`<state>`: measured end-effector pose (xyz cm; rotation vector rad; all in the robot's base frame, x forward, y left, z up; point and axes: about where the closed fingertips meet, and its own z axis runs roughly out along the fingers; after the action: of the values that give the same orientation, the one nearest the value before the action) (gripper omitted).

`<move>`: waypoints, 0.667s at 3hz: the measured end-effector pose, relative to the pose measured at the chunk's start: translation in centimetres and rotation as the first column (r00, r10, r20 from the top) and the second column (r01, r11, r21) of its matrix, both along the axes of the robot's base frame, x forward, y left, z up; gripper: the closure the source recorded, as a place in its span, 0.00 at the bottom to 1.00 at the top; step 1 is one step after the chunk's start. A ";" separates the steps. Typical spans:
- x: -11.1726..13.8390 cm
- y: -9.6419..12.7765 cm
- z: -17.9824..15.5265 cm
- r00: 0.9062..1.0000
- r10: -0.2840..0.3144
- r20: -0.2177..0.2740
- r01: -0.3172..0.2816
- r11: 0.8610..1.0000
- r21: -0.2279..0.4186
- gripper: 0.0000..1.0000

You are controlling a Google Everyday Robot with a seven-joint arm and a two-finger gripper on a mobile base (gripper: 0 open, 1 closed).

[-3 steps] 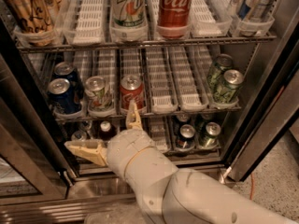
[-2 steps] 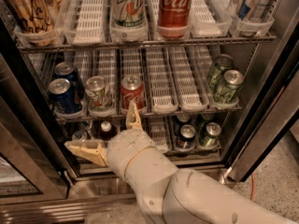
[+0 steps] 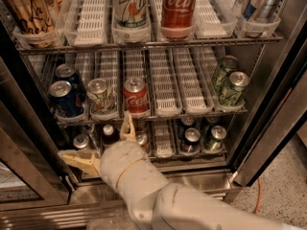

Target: Pick pepsi can from middle shelf of fridge

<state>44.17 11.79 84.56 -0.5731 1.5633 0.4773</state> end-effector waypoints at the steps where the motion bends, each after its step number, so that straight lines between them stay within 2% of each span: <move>1: 0.0 0.1 0.1 1.000 -0.001 0.006 0.001 1.000 -0.002 0.00; 2: 0.0 0.1 0.1 1.000 -0.001 0.006 0.001 1.000 -0.003 0.15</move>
Offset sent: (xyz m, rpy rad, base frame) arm 0.0058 0.0175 -0.0089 0.0060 0.0084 -0.0093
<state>44.13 11.89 84.66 -0.5758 1.5589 0.4728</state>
